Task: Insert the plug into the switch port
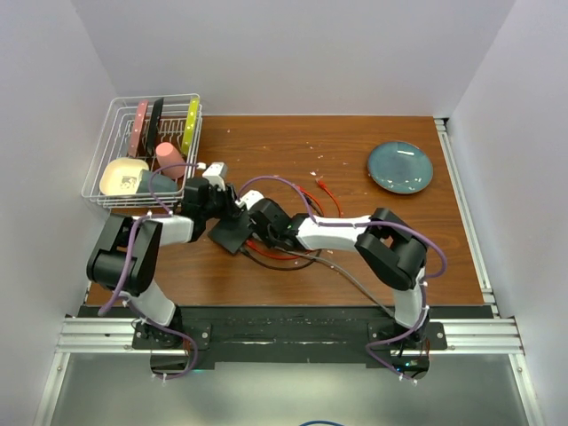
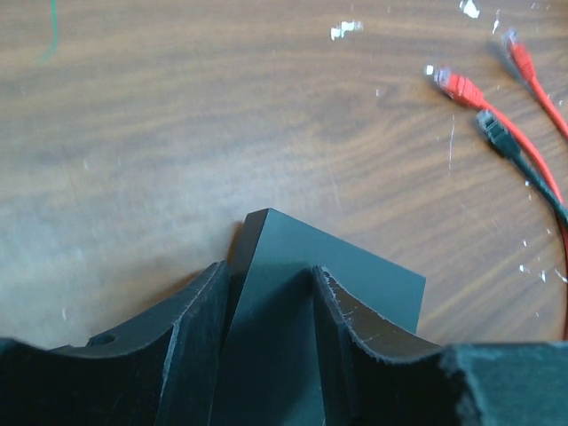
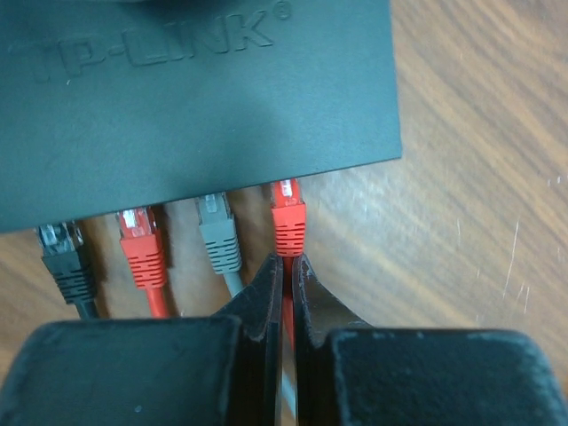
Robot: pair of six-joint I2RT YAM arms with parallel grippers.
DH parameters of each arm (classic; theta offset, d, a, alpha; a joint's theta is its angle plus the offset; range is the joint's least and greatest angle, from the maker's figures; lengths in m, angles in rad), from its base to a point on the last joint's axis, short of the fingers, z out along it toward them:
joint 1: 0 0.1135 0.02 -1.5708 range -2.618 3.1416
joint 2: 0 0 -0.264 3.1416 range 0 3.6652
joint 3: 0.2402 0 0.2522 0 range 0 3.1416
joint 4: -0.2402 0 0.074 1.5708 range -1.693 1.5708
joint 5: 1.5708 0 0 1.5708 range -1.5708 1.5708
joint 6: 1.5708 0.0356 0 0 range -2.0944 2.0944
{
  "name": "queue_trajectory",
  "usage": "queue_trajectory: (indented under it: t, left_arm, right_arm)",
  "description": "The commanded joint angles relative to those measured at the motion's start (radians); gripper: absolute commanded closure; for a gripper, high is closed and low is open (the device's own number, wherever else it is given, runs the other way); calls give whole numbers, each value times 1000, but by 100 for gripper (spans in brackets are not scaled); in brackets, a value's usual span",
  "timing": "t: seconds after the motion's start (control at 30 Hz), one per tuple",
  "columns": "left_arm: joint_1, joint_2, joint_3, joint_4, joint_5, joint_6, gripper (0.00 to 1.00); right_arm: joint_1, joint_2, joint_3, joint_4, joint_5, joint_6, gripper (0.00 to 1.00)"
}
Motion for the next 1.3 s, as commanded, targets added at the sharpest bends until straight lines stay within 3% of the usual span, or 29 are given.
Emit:
queue_trajectory:
  t: [0.0,0.03,0.07,0.17,0.27,0.33,0.47,0.7,1.07,1.27]
  left_arm:
    - [-77,-107,-44,-173,55,-82,63]
    - [-77,-127,-45,-182,32,-86,55]
    - [-77,-170,-45,-193,-16,-87,41]
    - [-74,-272,-38,-266,-112,-83,24]
    - [-74,-406,-32,-337,-187,-79,15]
    - [-74,-475,-24,-386,-216,-70,13]
    - [-74,-671,11,-458,-262,-58,3]
    - [-74,-871,91,-576,-307,-41,0]
    - [-74,-1038,70,-552,-298,-38,0]
    - [-74,-1060,22,-481,-253,-29,0]
  right_arm:
    - [3,-126,35,299,19,39,88]
    - [3,-134,33,274,27,41,84]
    - [3,-142,32,266,30,41,80]
    - [5,-183,23,228,71,47,66]
    - [5,-243,-7,211,111,61,53]
    - [5,-296,-26,190,119,73,47]
    - [6,-390,-50,147,133,96,27]
    - [17,-617,-152,93,137,122,2]
    - [17,-849,-241,-31,162,136,1]
    - [17,-956,-318,41,338,148,1]
